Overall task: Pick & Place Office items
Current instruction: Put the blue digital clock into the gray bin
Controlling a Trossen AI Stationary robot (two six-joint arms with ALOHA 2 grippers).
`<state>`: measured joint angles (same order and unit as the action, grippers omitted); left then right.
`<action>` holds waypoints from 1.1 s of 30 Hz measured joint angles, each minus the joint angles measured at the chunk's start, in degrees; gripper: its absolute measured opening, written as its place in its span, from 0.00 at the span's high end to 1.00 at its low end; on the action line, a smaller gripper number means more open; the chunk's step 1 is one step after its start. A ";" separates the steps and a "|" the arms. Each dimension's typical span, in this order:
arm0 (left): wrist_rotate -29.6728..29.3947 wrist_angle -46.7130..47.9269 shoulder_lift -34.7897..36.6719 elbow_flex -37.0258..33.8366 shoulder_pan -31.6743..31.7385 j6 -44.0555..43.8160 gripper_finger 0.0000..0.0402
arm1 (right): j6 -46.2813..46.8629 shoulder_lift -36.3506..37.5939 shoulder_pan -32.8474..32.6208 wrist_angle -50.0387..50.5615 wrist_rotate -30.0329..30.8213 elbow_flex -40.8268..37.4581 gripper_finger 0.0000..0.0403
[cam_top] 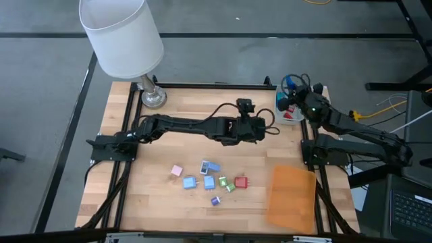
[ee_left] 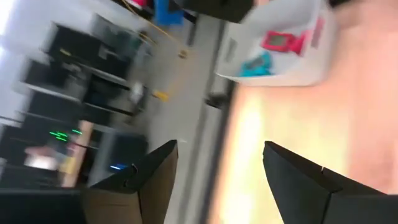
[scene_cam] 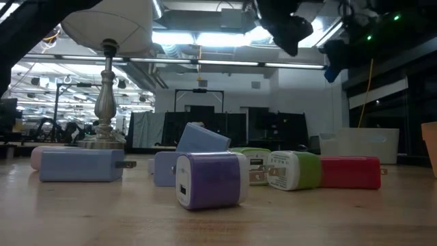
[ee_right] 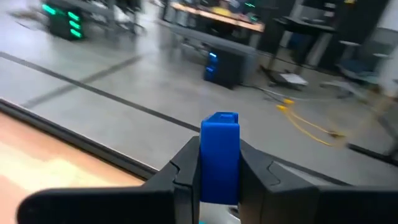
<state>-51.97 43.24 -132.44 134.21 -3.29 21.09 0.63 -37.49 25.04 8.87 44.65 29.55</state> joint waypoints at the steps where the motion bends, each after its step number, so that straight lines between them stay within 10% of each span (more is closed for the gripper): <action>1: 1.68 2.16 0.02 0.00 0.12 -2.48 0.42 | 0.02 -0.80 0.20 0.27 0.81 0.01 0.85; 21: 29.71 2.28 10.42 -3.65 -0.89 -10.60 0.50 | 3.17 1.11 4.28 2.29 -10.48 -6.07 0.83; 33: 23.98 -32.40 36.56 -41.32 -8.11 -15.74 0.50 | 2.64 4.27 4.45 2.29 -8.29 -7.42 0.85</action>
<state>-27.99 10.84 -95.88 92.89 -11.40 5.35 3.27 -33.21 29.49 11.16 36.36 22.13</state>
